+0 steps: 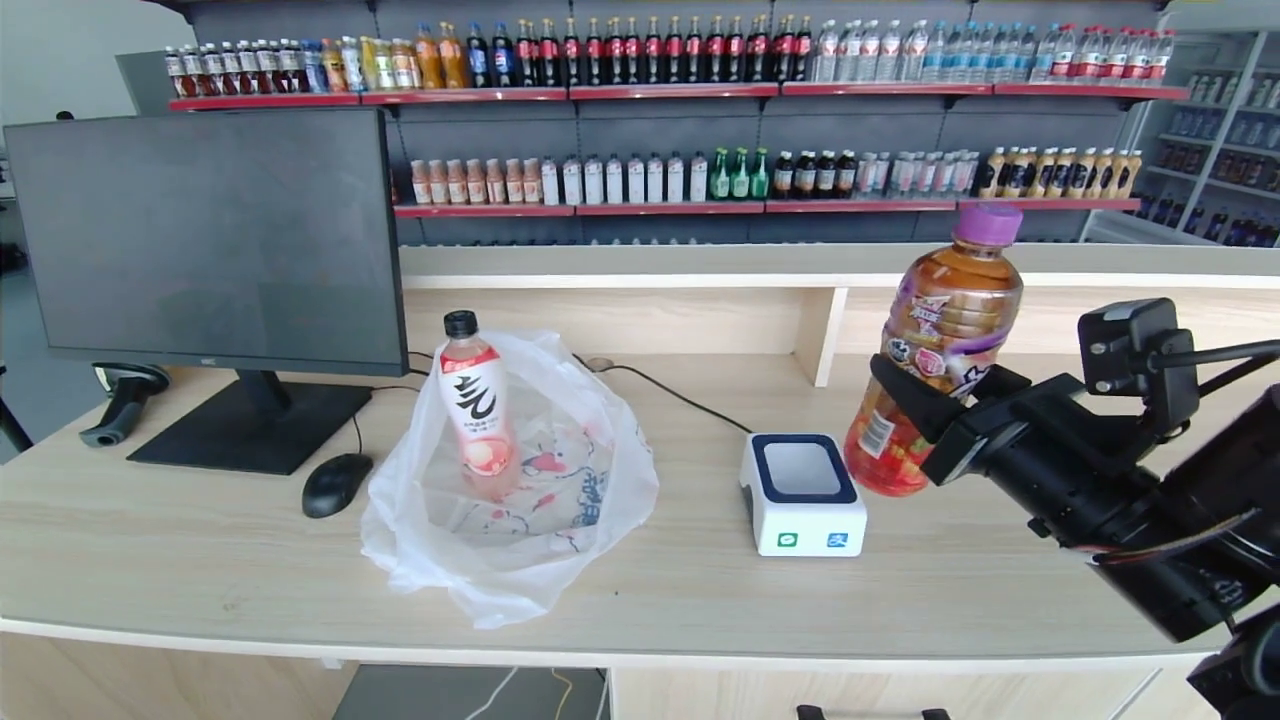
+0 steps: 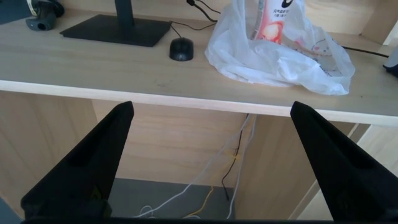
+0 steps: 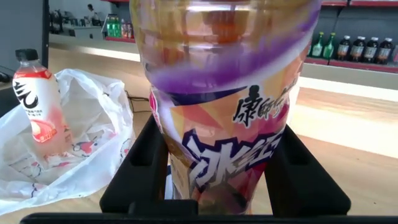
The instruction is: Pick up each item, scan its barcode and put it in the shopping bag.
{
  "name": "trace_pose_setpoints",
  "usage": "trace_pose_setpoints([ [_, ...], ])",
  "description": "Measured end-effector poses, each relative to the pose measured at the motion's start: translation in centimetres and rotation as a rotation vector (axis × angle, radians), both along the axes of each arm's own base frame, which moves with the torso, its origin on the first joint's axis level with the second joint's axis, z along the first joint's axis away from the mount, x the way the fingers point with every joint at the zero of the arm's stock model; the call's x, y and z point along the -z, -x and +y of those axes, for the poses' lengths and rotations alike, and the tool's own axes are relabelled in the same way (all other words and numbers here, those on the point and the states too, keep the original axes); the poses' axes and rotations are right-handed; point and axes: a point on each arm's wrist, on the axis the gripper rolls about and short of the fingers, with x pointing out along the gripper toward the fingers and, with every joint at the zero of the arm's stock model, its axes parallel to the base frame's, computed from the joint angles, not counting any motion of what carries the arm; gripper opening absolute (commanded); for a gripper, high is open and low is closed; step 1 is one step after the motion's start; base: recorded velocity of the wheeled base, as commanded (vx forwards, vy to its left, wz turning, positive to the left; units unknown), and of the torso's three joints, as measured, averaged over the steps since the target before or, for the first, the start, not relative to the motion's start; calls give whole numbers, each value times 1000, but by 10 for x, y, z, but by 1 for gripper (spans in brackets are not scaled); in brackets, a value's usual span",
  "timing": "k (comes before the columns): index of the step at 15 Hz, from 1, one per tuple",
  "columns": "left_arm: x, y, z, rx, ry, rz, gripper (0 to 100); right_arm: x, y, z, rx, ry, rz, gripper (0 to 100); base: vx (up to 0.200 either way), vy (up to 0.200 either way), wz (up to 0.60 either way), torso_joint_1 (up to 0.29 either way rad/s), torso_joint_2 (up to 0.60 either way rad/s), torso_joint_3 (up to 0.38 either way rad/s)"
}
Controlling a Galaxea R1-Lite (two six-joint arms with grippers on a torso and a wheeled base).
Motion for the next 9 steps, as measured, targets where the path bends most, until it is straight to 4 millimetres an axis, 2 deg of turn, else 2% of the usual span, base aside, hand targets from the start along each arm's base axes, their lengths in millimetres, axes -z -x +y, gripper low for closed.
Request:
trace_pose_setpoints([
  [3,0,0,0,0,0,0,100,1,1,-1,2,-4,6,0,0,200,0,-4,1,2],
  [9,0,0,0,0,-1,0,100,0,1,-1,0,-6,2,0,0,0,0,0,0,0],
])
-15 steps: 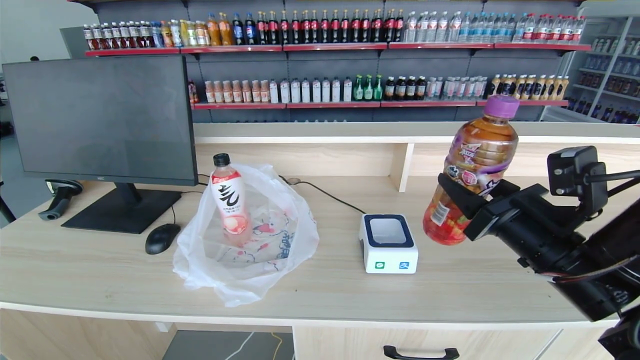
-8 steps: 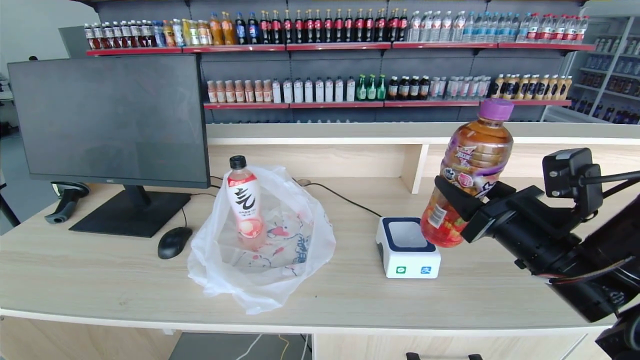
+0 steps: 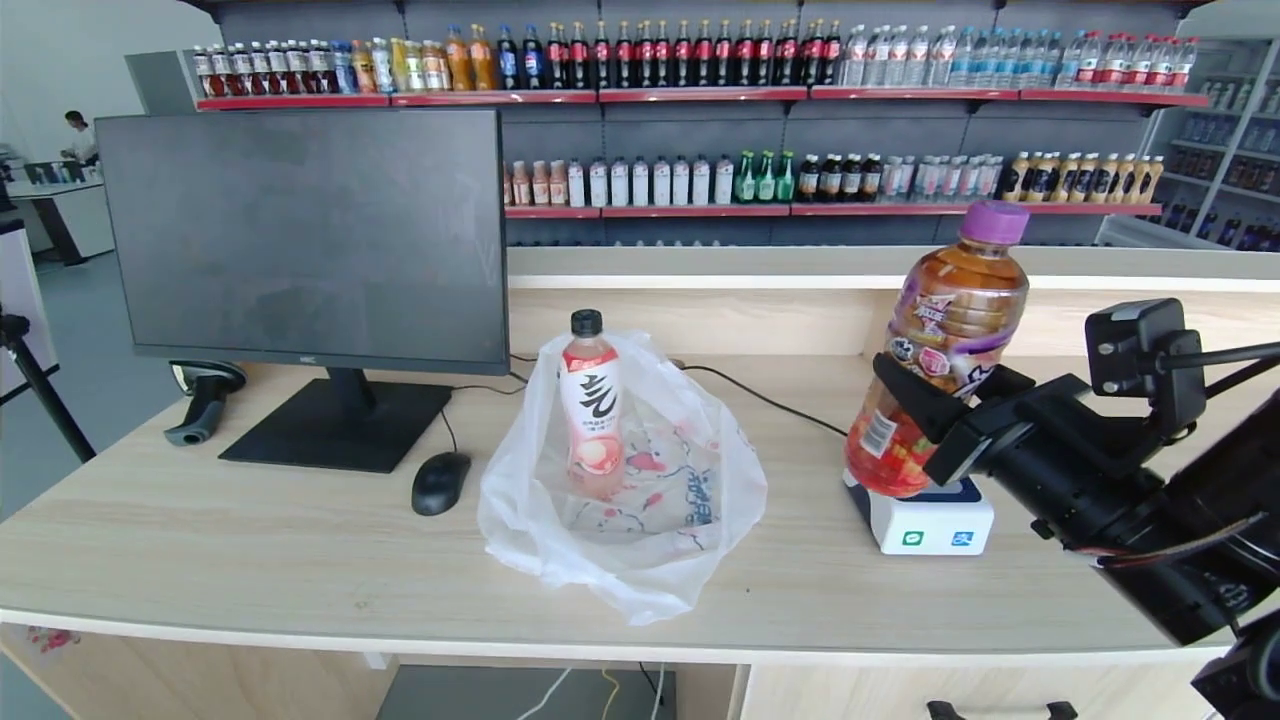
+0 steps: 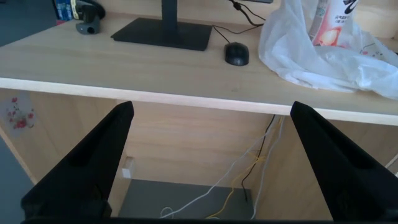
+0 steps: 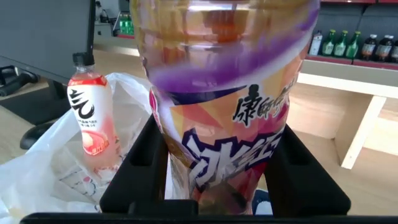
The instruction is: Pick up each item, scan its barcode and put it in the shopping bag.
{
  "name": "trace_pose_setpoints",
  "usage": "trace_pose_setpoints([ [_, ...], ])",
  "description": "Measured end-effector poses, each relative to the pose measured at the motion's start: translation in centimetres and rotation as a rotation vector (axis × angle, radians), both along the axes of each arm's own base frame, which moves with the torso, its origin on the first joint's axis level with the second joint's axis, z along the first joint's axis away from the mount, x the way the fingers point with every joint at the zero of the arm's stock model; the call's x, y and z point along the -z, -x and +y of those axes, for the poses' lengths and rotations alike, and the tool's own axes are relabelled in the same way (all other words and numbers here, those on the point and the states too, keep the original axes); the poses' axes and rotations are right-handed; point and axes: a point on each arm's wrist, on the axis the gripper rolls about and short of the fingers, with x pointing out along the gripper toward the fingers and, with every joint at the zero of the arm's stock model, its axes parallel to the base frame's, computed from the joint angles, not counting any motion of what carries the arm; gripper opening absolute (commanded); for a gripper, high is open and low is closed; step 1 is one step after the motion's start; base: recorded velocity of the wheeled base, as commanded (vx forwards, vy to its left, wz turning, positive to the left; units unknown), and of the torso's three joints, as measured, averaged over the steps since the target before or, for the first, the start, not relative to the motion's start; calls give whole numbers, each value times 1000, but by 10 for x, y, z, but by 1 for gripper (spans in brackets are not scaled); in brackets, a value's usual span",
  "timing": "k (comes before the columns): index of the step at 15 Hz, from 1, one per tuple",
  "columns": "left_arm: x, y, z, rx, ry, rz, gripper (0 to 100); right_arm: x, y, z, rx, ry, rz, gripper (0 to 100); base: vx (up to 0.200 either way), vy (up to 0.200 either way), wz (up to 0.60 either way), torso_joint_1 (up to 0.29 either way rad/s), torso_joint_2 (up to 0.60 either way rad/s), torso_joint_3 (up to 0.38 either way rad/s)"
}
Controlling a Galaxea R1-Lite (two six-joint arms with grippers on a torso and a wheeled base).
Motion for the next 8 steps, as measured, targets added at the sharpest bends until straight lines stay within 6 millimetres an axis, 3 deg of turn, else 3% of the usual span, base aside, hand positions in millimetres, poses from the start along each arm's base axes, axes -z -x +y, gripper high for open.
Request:
trace_pose_setpoints([
  [4,0,0,0,-2,0,0,100,0,-1,1,-2,0,0,0,0,0,0,0,0,0],
  [8,0,0,0,-1,1,0,100,3,0,-1,5,6,13,0,0,0,600,4,6,1],
])
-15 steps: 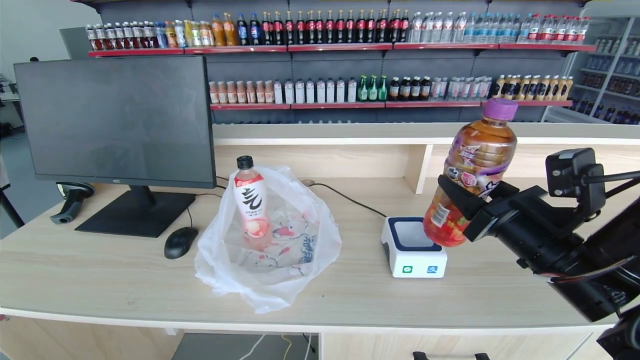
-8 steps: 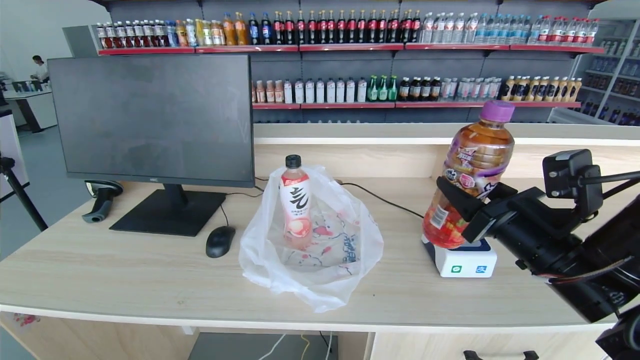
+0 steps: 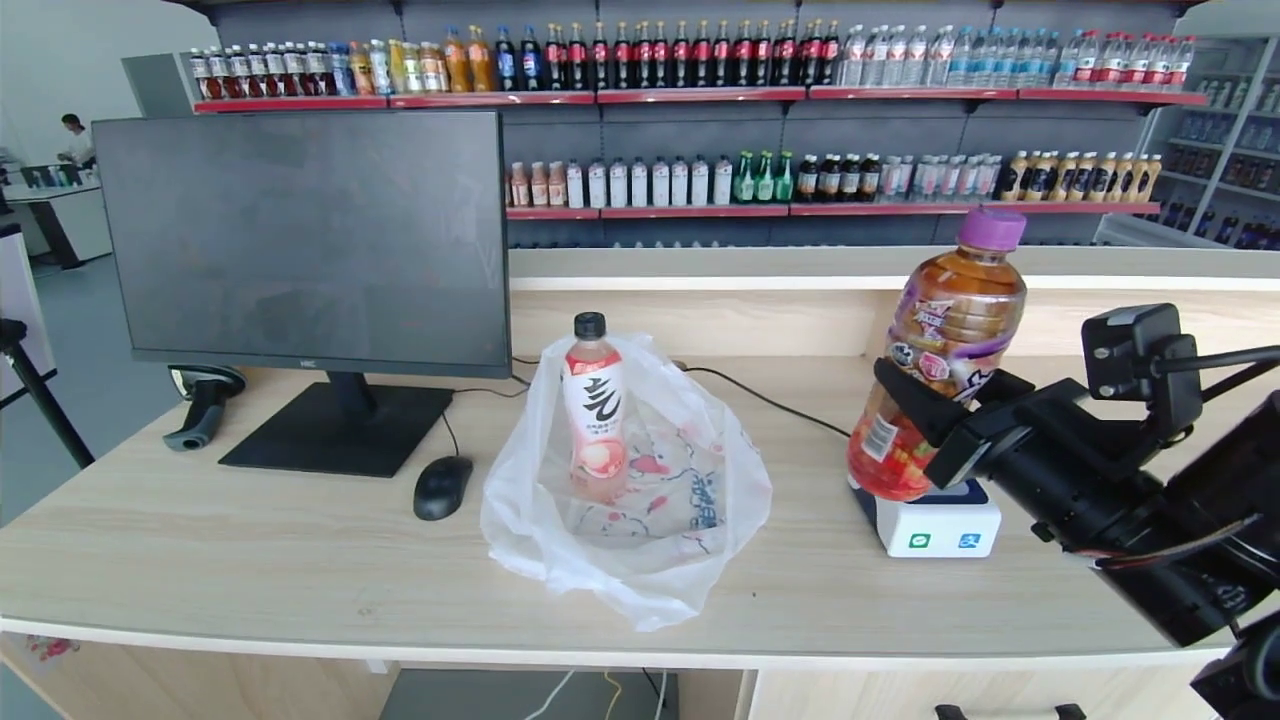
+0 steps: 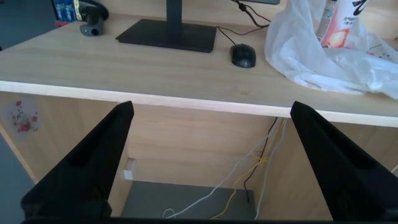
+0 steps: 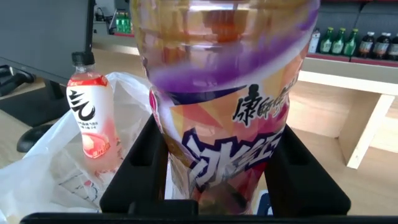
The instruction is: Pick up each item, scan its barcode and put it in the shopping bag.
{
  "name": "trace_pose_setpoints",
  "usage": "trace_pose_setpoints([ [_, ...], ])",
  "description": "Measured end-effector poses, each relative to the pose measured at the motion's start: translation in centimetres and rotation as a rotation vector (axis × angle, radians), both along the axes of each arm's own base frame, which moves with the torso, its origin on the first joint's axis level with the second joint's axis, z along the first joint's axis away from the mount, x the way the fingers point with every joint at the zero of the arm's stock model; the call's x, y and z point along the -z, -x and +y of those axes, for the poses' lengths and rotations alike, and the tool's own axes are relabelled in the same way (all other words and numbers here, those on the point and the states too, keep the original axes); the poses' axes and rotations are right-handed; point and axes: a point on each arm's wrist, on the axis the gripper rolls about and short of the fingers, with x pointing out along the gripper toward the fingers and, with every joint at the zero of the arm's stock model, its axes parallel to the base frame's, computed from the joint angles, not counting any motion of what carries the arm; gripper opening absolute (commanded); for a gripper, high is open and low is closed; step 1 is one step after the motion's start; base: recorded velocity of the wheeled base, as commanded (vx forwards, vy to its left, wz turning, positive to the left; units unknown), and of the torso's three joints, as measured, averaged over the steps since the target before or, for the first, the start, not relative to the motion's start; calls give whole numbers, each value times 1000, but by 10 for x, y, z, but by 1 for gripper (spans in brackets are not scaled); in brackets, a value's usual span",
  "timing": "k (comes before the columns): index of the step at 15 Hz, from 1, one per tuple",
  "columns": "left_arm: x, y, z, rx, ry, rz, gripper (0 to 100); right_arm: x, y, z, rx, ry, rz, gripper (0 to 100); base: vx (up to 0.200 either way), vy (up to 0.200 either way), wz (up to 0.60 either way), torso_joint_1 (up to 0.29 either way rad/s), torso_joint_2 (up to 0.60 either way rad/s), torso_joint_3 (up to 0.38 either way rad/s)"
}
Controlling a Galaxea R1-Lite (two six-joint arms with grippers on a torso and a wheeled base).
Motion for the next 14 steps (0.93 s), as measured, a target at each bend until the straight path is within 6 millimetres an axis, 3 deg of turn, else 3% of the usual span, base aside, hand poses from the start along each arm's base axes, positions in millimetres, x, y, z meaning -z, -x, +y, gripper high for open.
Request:
trace_pose_setpoints([
  [9,0,0,0,0,0,0,100,6,-4,-6,26,-6,31,0,0,0,0,0,0,0],
  [14,0,0,0,0,0,-1,100,15,-15,0,15,-7,61,0,0,0,0,0,0,0],
])
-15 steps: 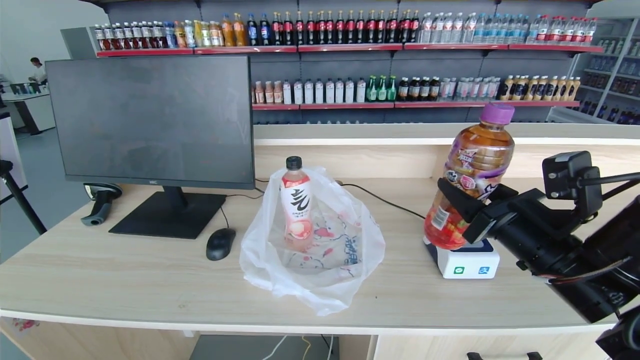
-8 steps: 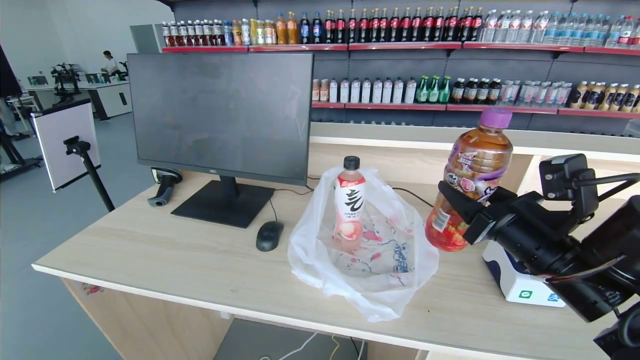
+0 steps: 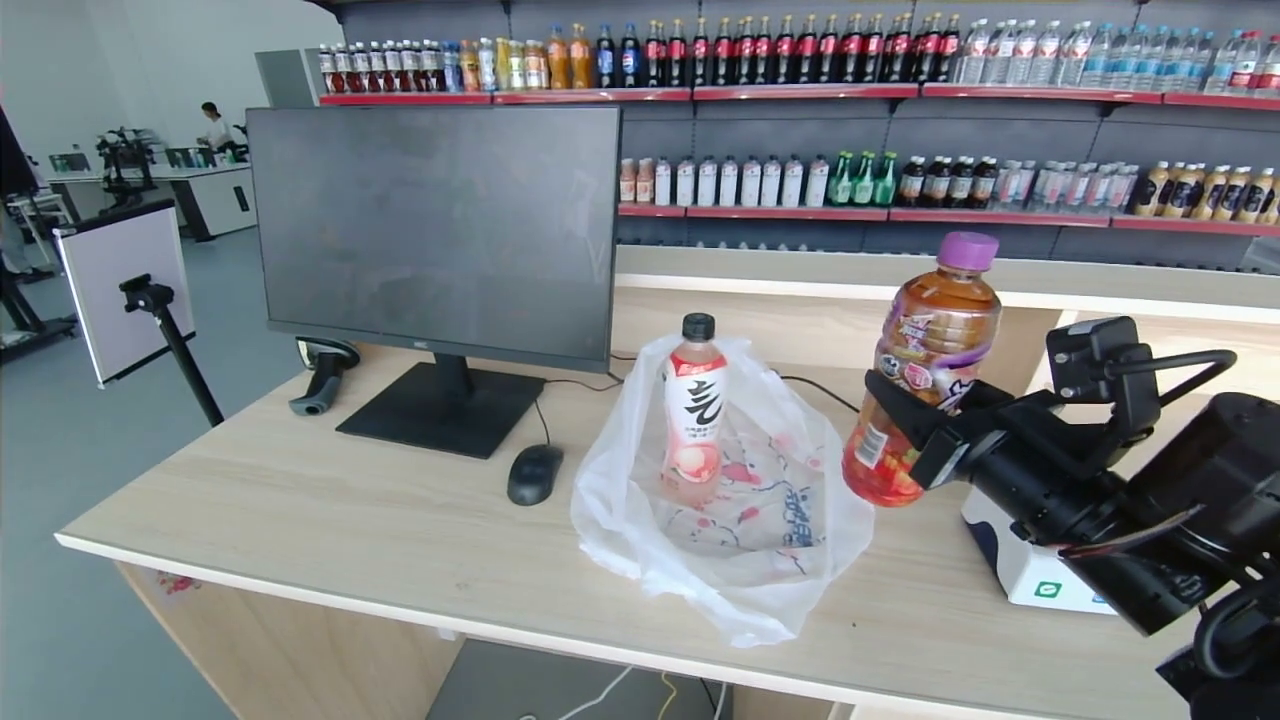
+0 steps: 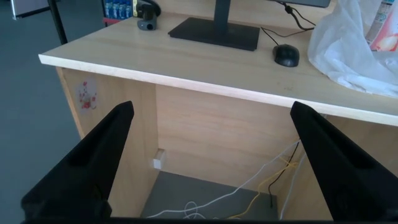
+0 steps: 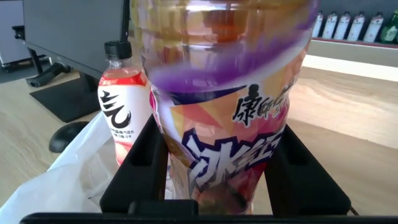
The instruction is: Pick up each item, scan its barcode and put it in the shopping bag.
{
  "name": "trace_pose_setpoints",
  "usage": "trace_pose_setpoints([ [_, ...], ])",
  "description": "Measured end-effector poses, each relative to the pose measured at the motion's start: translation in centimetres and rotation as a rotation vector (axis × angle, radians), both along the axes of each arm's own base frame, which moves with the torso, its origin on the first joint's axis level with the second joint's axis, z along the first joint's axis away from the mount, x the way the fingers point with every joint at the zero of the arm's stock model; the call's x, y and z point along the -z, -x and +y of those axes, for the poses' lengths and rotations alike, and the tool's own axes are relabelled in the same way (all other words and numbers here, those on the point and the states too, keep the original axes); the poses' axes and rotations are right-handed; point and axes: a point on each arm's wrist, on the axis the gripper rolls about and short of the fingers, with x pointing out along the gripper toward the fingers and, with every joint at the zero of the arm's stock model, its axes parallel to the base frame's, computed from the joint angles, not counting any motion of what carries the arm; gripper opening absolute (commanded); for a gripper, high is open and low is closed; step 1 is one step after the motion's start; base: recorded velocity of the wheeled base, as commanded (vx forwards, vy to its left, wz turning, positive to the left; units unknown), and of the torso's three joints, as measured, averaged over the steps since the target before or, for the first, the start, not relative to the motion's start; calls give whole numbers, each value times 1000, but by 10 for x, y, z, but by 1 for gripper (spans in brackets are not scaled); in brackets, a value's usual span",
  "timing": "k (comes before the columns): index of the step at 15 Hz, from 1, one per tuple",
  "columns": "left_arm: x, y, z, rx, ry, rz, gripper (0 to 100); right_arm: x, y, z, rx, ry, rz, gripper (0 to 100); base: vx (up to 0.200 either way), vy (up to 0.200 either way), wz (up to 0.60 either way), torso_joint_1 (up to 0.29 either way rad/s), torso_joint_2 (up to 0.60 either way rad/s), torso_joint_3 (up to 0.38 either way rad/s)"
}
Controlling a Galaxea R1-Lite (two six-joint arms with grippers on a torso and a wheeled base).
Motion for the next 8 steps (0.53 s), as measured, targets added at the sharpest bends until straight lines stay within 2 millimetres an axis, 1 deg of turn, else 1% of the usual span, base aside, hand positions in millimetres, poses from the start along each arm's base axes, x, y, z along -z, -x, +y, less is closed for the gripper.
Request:
trace_pose_setpoints([
  [3,0,0,0,1,-1,0,100,14,-6,8,-23,19,50,0,0,0,0,0,0,0],
  [6,0,0,0,2,-2,-1,100,19,-20,17,-30,12,55,0,0,0,0,0,0,0],
  [8,0,0,0,2,-1,-1,100,26,-28,21,-29,18,72,0,0,0,0,0,0,0],
])
